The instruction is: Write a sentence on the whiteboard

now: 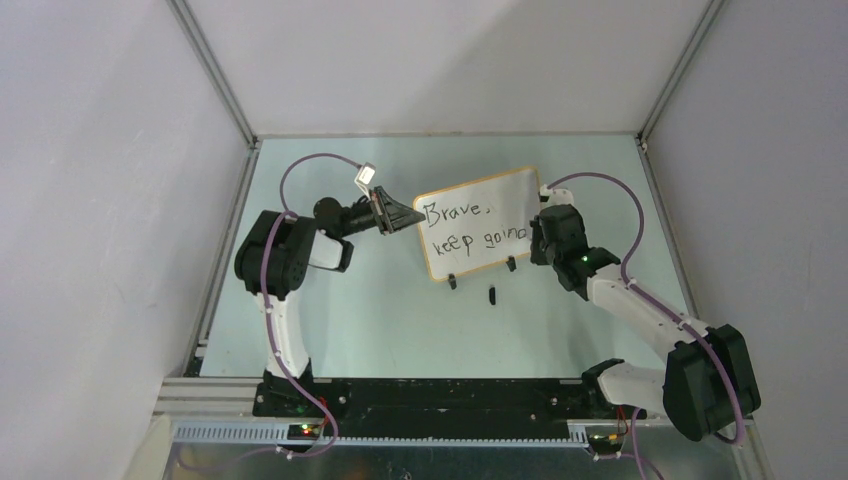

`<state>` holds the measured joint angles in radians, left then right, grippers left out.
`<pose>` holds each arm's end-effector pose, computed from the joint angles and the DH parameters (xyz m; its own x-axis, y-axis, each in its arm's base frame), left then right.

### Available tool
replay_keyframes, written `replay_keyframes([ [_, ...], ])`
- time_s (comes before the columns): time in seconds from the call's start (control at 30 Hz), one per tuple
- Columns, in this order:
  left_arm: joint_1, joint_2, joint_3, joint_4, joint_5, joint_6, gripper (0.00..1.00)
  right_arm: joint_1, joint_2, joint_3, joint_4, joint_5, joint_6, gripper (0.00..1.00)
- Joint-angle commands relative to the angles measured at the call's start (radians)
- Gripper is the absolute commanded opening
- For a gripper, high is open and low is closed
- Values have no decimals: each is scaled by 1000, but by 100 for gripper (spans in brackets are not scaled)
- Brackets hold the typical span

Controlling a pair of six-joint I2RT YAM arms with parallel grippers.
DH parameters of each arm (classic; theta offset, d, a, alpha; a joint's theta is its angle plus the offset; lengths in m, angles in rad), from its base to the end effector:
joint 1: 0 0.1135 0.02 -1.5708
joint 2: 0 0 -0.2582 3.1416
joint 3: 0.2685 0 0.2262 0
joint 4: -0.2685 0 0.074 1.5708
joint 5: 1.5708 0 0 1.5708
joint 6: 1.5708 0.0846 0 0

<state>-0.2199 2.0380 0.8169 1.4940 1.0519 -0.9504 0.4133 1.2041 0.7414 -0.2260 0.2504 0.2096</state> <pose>0.3539 -0.1544 0.1909 -0.5991 -0.2795 -0.7503 0.7514 0.1275 -0.6475 0.2555 0.0892 0.2118 -0.6138 -0.0491 -0.7879 -0.0881 0.9961 0.0066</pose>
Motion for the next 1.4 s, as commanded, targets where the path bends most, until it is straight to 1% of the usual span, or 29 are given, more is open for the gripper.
replay_keyframes([
  [0.0, -13, -29, -15, 31, 75, 24, 0, -5, 2, 45, 38, 13, 11, 0],
  [0.33, -12, -27, -13, 31, 75, 22, 0, -4, -12, 46, 50, -13, 7, 0],
  [0.87, -13, -30, -15, 31, 74, 24, 0, 1, 34, 44, -33, -14, 13, 0],
  [1.37, -12, -30, -16, 31, 74, 24, 0, 28, 36, 43, -44, -46, 6, 0],
])
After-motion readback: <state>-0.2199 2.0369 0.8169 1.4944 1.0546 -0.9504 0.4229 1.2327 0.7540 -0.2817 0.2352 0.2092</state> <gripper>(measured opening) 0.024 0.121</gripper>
